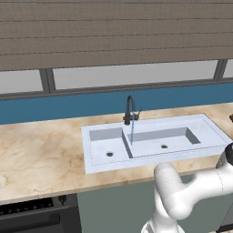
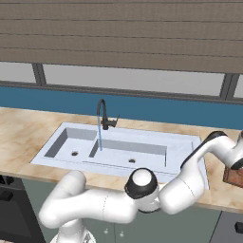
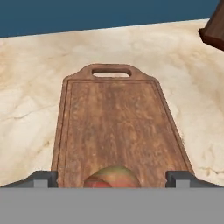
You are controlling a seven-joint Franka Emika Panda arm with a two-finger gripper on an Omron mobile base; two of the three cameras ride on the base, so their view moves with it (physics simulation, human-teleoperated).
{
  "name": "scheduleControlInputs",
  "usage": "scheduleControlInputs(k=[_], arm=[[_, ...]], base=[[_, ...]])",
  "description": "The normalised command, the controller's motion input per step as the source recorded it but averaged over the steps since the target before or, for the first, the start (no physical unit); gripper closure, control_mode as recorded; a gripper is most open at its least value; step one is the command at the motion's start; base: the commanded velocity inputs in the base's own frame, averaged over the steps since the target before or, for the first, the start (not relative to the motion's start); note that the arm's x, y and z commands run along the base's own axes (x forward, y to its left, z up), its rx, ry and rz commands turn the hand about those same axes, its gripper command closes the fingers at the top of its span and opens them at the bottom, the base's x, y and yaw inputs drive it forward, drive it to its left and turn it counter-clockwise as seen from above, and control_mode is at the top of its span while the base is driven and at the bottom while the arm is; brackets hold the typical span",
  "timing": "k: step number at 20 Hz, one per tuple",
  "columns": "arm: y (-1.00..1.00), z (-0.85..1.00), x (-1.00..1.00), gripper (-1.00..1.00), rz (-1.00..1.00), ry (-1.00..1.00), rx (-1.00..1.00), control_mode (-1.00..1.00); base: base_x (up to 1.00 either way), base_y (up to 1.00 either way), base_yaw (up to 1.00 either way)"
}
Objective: Pick the peach from the sink and place it on the cutting board to airdry. Then turn off the sink faucet.
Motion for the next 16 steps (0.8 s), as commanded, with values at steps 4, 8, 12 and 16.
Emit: scheduleControlInputs(k=[4,8,12,16], arm=[[1.00,-0.18,-0.50,-1.00,0.24,-0.10,-0.15,-1.00],[1.00,-0.26,-0.61,-1.00,0.22,-0.10,-0.16,-1.00],[1.00,-0.16,-0.65,-1.00,0.18,-0.13,-0.20,-1.00],[0.83,0.23,-0.40,-1.00,0.19,-0.14,-0.21,-1.00]], base=[[0.00,0.00,0.00],[0.00,0.00,0.00],[0.00,0.00,0.00],[0.00,0.00,0.00]])
